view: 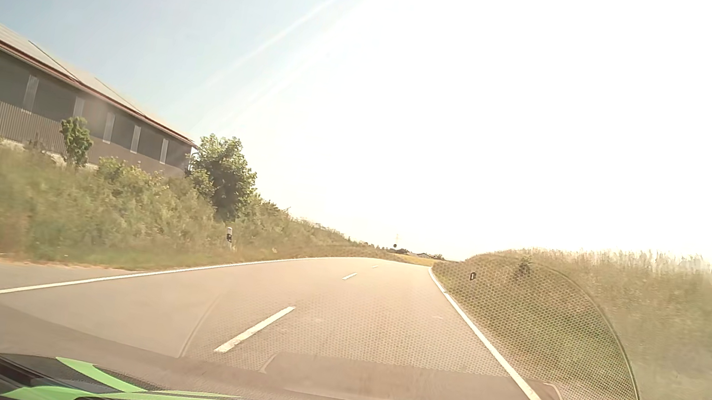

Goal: Follow the waypoints while adhering to traffic rules and regulations

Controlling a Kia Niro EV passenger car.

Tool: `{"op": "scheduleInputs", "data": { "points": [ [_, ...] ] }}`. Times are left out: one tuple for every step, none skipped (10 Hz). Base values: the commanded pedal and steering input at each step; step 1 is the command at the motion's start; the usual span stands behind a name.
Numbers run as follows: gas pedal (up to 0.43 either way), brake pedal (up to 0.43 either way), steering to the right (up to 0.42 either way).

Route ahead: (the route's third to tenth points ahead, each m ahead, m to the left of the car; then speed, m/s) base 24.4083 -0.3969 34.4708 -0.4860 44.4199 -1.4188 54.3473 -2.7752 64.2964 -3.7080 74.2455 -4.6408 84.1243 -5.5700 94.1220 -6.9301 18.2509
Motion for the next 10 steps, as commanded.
{"op": "scheduleInputs", "data": {
  "points": [
    [0.311, 0.0, 0.009],
    [0.319, 0.0, 0.009],
    [0.319, 0.0, 0.009],
    [0.319, 0.0, 0.009],
    [0.299, 0.0, 0.009],
    [0.268, 0.0, 0.009],
    [0.26, 0.0, 0.01],
    [0.26, 0.0, 0.01],
    [0.268, 0.0, 0.011],
    [0.287, 0.0, 0.012]
  ]
}}
